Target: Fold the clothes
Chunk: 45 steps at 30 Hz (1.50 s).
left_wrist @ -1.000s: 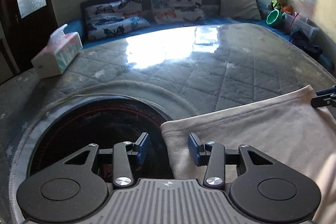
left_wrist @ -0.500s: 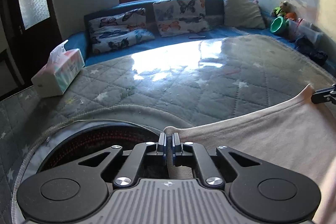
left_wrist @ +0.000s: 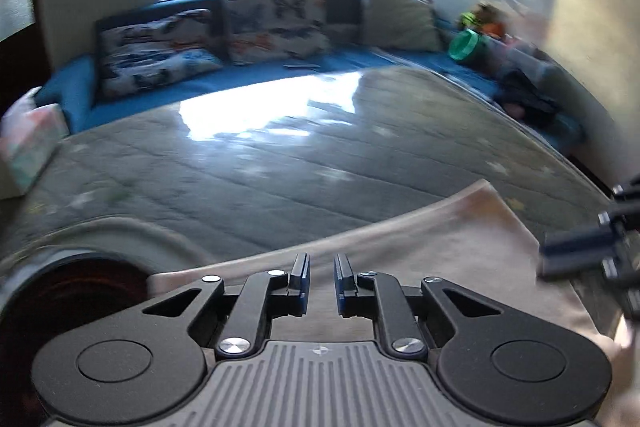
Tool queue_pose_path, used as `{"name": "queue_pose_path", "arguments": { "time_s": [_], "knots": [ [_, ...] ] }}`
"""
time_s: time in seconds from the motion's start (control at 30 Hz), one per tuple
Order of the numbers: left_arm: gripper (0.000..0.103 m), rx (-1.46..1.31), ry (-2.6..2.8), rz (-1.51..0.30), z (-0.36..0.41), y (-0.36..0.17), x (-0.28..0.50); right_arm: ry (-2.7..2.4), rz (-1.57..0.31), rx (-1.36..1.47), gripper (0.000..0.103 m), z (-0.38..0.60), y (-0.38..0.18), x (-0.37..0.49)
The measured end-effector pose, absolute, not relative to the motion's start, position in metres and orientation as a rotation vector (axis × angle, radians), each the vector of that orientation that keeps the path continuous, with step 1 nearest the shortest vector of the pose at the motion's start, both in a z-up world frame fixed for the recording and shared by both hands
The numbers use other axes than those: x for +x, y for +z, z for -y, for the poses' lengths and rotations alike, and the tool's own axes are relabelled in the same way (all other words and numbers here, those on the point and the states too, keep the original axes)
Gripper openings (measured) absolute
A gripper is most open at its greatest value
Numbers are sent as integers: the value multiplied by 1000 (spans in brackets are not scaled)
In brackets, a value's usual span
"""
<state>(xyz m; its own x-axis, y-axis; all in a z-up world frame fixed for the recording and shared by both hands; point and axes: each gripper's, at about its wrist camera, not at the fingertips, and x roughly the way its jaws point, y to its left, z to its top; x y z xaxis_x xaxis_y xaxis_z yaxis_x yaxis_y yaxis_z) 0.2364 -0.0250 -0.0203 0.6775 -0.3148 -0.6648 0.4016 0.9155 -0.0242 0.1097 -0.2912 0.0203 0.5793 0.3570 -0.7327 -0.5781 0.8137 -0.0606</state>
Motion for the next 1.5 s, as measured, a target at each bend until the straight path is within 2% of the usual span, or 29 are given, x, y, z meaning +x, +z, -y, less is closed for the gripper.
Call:
{"name": "queue_pose_path", "arguments": {
  "time_s": [0.27, 0.43, 0.77, 0.8, 0.83, 0.87, 0.93, 1.1, 1.2, 1.33, 1.4, 1.5],
  "knots": [
    [15, 114, -550, -766, 63, -31, 240, 806, -822, -334, 12, 246, 7, 56],
    [15, 124, -559, -756, 62, -34, 241, 891, -866, -347, 12, 228, -9, 34],
    [15, 135, -555, -741, 65, -36, 240, 1112, -881, -418, 16, 215, -4, -33],
    [15, 139, -556, -741, 66, -36, 240, 1125, -879, -416, 18, 215, -1, -35],
    [15, 141, -555, -742, 66, -36, 240, 1129, -863, -424, 24, 216, 2, -37],
    [15, 143, -554, -744, 67, -35, 240, 1124, -841, -440, 34, 216, 7, -39],
    [15, 145, -554, -747, 67, -35, 241, 1114, -813, -472, 46, 217, 11, -42],
    [15, 140, -551, -747, 67, -36, 240, 1069, -778, -548, 44, 216, 8, -46],
    [15, 143, -551, -746, 67, -36, 239, 1060, -782, -526, 37, 218, 7, -41],
    [15, 141, -553, -748, 67, -35, 240, 1045, -792, -576, 36, 222, 3, -40],
    [15, 140, -555, -745, 67, -36, 240, 1041, -794, -598, 31, 224, 0, -41],
    [15, 139, -556, -745, 67, -36, 241, 1027, -779, -605, 15, 224, -1, -40]
  ]
}}
